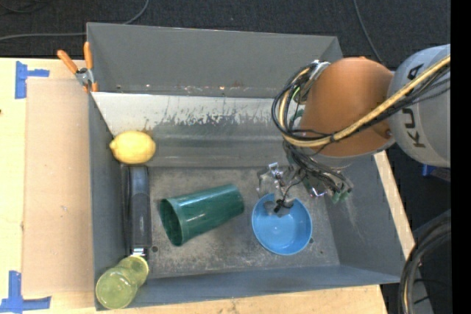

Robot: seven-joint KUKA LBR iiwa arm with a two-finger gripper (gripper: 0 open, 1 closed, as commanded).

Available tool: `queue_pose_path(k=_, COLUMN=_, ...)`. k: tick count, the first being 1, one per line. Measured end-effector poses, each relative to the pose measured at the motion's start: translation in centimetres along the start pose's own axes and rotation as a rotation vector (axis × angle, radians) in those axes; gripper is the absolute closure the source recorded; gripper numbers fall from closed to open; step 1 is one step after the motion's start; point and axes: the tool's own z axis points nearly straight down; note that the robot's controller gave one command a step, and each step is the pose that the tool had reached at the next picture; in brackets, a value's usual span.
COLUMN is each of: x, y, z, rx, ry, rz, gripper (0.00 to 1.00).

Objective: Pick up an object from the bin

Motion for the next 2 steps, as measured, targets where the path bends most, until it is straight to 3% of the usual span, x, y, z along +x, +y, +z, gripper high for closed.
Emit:
queue_pose_path(k=1, x=1.0, y=-0.5, z=3.8, rx=-0.004, ry=0.013, rz=-0.023, gripper=1.0)
queue_pose_path(k=2, x=2.4, y=-3.9, z=9.3, rx=-0.007, ry=0.012, rz=-0.242, gripper=1.0)
